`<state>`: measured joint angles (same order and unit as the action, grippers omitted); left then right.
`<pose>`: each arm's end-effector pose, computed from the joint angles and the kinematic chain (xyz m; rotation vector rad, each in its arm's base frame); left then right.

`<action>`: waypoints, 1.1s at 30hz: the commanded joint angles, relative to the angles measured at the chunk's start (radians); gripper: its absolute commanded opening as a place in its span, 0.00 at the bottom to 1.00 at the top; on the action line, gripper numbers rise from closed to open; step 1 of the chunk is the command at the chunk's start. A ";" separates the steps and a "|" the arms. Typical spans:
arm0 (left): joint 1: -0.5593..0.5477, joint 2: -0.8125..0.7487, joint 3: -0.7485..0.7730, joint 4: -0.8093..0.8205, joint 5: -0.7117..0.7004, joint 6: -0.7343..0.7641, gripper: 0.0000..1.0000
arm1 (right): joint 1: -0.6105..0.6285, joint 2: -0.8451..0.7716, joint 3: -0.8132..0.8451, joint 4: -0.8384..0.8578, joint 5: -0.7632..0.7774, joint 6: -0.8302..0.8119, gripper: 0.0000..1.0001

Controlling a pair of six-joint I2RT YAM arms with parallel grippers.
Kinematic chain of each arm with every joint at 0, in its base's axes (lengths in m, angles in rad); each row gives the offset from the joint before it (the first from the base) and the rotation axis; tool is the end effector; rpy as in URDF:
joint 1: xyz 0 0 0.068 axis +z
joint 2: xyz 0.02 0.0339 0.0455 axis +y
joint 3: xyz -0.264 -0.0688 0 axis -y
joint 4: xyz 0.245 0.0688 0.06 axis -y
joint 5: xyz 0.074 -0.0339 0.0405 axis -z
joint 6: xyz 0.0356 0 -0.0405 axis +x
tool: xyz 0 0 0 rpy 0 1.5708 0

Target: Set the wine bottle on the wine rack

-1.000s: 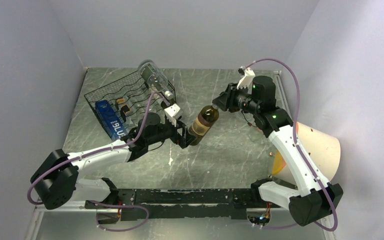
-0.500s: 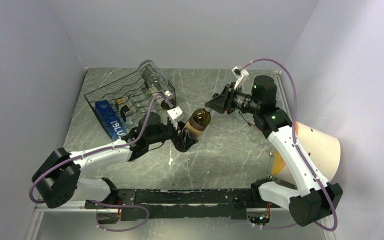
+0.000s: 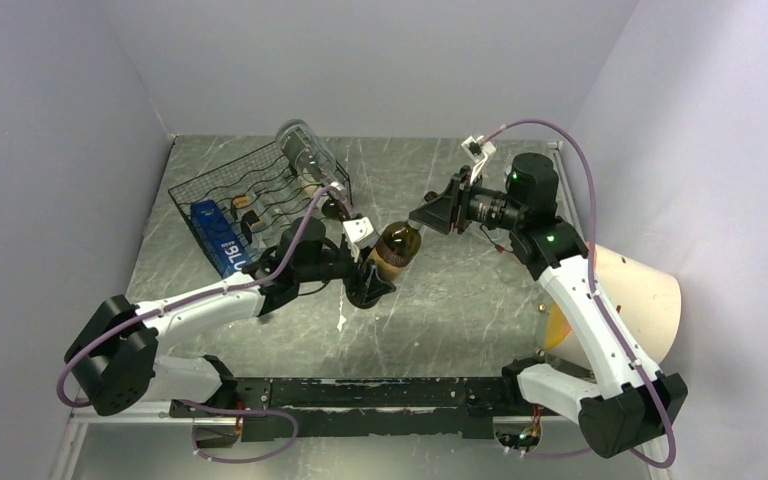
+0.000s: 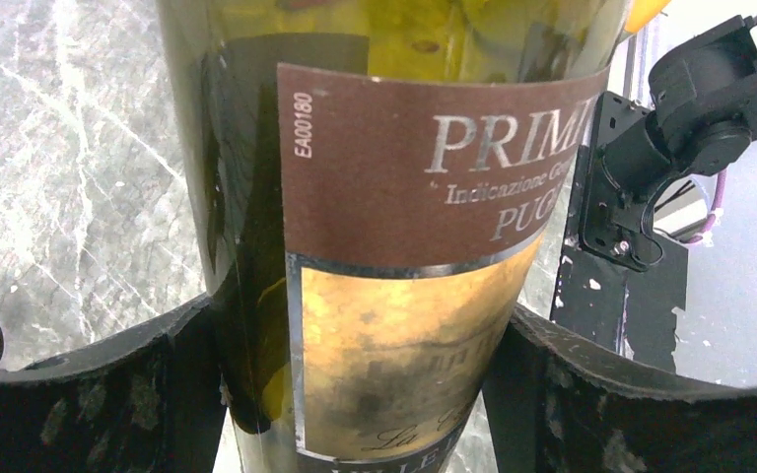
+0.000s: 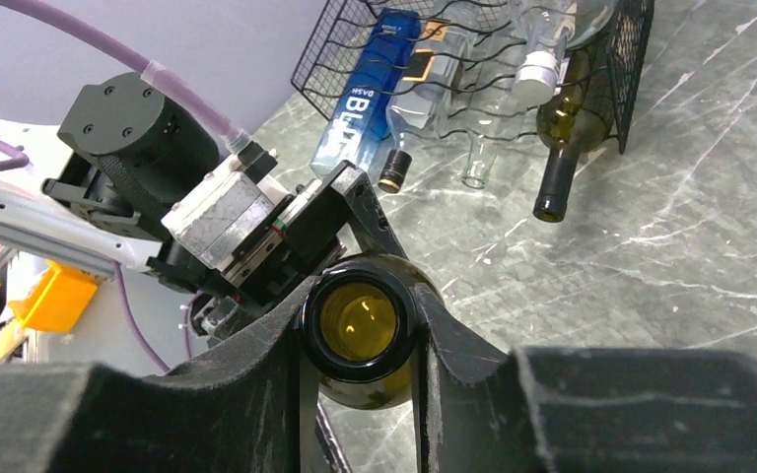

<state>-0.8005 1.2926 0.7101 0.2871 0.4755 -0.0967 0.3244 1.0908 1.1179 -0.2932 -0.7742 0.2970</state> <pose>0.1876 -0.2167 0.2519 0.9957 1.7011 -1.0471 0.2170 0.0992 0.3881 -0.5932 1.8168 1.1345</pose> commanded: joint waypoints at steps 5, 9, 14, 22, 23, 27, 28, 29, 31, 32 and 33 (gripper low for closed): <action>0.011 -0.007 0.086 -0.017 0.033 0.152 0.07 | 0.001 -0.090 0.026 -0.016 -0.078 -0.041 0.62; 0.011 -0.043 0.125 -0.003 -0.053 0.295 0.07 | 0.001 -0.132 0.043 -0.053 0.027 -0.073 0.73; 0.010 -0.086 0.168 -0.005 -0.127 0.559 0.07 | 0.001 -0.144 0.112 -0.146 0.188 -0.089 0.74; 0.009 -0.116 0.252 -0.031 -0.219 0.965 0.07 | 0.001 -0.189 0.146 -0.160 0.247 -0.126 0.74; 0.009 -0.111 0.268 -0.033 -0.235 0.999 0.07 | 0.001 -0.185 0.152 -0.169 0.247 -0.133 0.74; 0.008 -0.089 0.340 -0.068 -0.268 1.133 0.07 | 0.001 -0.161 0.184 -0.224 0.263 -0.159 0.74; 0.009 -0.085 0.352 -0.065 -0.275 1.167 0.07 | 0.001 -0.158 0.193 -0.236 0.269 -0.165 0.74; 0.009 -0.078 0.362 -0.058 -0.283 1.211 0.07 | 0.001 -0.157 0.198 -0.245 0.273 -0.173 0.74; 0.004 -0.063 0.389 -0.054 -0.303 1.305 0.07 | 0.002 -0.160 0.209 -0.259 0.280 -0.189 0.74; -0.014 -0.060 0.394 -0.045 -0.326 1.367 0.07 | 0.001 -0.162 0.215 -0.269 0.287 -0.201 0.74; -0.029 -0.064 0.386 -0.017 -0.340 1.425 0.07 | 0.002 -0.163 0.225 -0.285 0.295 -0.212 0.75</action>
<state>-0.7998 1.2320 1.0344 0.1406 0.2070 1.0630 0.3248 0.9367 1.2949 -0.5175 -0.5110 0.1413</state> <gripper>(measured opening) 0.805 0.742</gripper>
